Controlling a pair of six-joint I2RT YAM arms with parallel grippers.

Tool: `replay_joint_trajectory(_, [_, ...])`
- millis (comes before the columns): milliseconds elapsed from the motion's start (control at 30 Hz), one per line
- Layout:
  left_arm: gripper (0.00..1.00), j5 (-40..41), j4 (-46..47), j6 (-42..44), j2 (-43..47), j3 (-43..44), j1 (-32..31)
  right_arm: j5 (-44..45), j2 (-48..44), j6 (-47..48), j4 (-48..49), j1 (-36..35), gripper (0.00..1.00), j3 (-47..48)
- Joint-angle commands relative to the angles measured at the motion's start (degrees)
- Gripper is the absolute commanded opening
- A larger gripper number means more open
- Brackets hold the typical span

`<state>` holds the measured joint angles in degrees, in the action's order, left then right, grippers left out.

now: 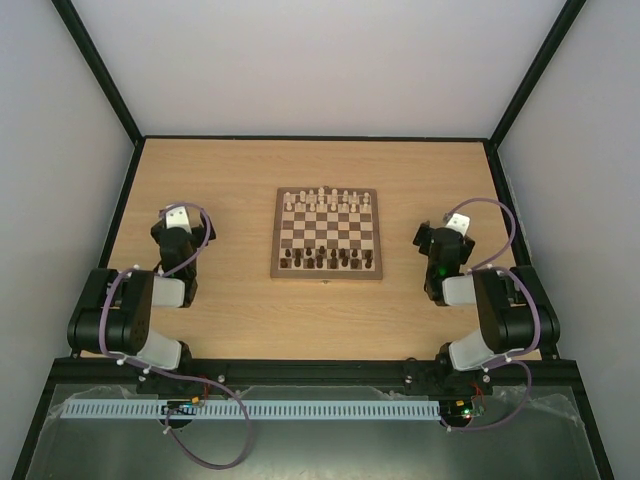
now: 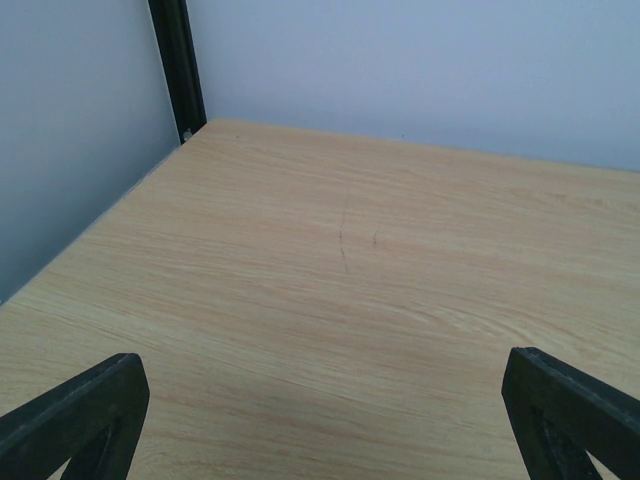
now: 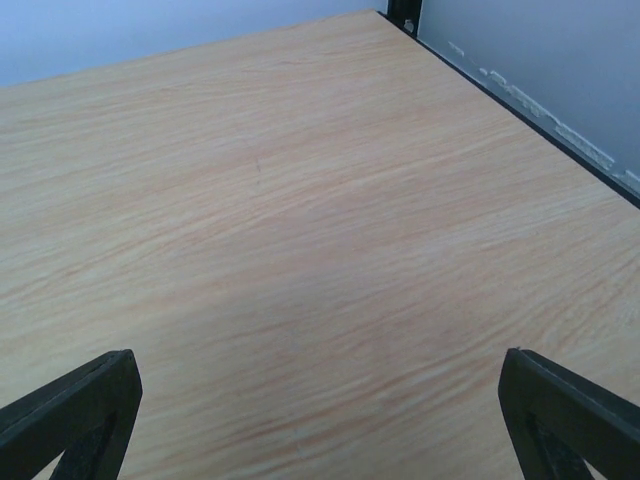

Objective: Set up the chess pieces on the board
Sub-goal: Reset both arms

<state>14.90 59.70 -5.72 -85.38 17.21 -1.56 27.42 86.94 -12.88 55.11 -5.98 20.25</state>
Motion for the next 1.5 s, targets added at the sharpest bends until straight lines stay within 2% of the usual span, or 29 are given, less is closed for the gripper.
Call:
replay_joint_trajectory(0, [0.99,-2.0,9.8,-0.1,-1.3,-2.5,0.8,-1.2,-1.9,1.6,8.4,0.2,0.98,-3.5])
replay_joint_trajectory(200, [1.00,-2.1,9.3,-0.2,-1.3,-2.4,0.7,-3.6,-2.4,2.6,14.0,0.2,0.99,-6.8])
replay_joint_trajectory(267, [1.00,-2.1,9.3,-0.2,-1.3,-2.5,0.8,-5.3,1.2,4.4,24.9,0.1,0.99,-10.4])
replay_joint_trajectory(333, [0.99,-2.1,9.3,-0.1,-1.3,-2.4,0.8,-5.7,-0.8,3.6,18.8,0.2,0.99,-9.2])
replay_joint_trajectory(367, [1.00,-2.1,9.3,-0.1,-1.3,-2.4,0.7,-5.0,0.9,4.1,22.1,0.1,0.99,-9.3])
replay_joint_trajectory(433, [1.00,-2.0,9.3,-0.1,-1.3,-2.4,0.8,-5.1,-0.2,3.0,17.1,0.3,0.99,-8.1])
replay_joint_trajectory(467, [1.00,-2.0,9.3,-0.1,-1.3,-2.4,0.8,-4.7,0.7,3.5,20.0,0.3,0.99,-8.5])
replay_joint_trajectory(500, [1.00,-2.0,9.2,-0.1,-1.4,-2.4,0.8,-5.0,0.0,3.0,17.8,0.4,0.99,-8.0])
replay_joint_trajectory(633, [1.00,-1.8,8.8,-0.3,-1.5,-2.1,0.8,-4.9,0.4,3.2,18.7,0.4,0.99,-8.1])
replay_joint_trajectory(767, [1.00,0.3,13.2,-1.8,-1.7,-4.4,1.3,-5.2,0.0,2.9,17.6,0.4,0.99,-7.9])
replay_joint_trajectory(1467, [1.00,2.9,11.9,-0.9,-1.6,-3.7,-0.3,-5.3,0.2,3.0,17.3,0.4,0.99,-7.6])
